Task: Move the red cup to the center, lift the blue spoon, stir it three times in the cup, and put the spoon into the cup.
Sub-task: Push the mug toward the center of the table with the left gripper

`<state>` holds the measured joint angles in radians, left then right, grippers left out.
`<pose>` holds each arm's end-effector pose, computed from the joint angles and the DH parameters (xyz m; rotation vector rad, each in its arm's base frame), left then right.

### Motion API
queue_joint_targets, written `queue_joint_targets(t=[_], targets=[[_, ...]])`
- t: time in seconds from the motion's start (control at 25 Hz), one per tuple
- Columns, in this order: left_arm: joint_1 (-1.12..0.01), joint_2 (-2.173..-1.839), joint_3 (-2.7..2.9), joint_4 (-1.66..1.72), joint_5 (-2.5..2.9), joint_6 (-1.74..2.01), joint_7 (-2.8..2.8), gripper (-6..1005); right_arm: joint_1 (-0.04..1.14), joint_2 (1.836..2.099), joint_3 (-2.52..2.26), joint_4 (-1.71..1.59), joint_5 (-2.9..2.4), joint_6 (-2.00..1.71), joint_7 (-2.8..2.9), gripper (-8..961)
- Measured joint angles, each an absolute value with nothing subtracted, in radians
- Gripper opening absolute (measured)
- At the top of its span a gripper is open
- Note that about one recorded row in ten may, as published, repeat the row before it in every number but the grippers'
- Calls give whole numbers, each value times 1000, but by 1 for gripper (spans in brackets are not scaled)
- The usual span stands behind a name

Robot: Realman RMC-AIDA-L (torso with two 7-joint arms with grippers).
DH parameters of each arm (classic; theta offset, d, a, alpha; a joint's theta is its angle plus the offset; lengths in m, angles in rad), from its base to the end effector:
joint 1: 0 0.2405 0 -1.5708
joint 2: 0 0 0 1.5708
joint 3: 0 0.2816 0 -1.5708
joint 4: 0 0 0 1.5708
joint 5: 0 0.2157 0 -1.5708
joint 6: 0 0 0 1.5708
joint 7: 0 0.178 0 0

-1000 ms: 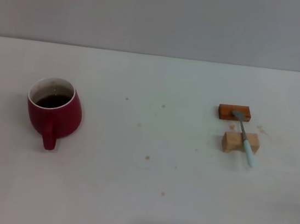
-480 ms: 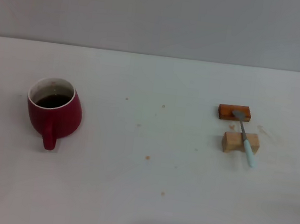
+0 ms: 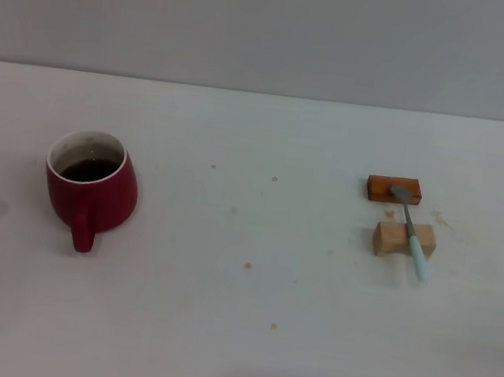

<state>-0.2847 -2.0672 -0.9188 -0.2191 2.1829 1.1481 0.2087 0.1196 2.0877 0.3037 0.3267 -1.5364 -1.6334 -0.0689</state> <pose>-0.4070 0.3305 -0.0074 -1.4466 -0.4534 -0.3504 0.3877 0.2353 0.0011 -1.1637 0.4976 0.6679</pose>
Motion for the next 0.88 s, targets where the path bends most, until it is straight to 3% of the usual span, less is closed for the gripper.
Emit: queue_joint_targets(t=[0.24, 0.88], targets=[[-307, -2066, -892, -219, 2183, 1097, 243, -2, 120, 2087, 304, 327, -1535, -1634, -69, 754], [-355, -2068, -815, -219, 2183, 1020, 329, 10, 116, 2086, 304, 323, -1531, -1634, -69, 754]])
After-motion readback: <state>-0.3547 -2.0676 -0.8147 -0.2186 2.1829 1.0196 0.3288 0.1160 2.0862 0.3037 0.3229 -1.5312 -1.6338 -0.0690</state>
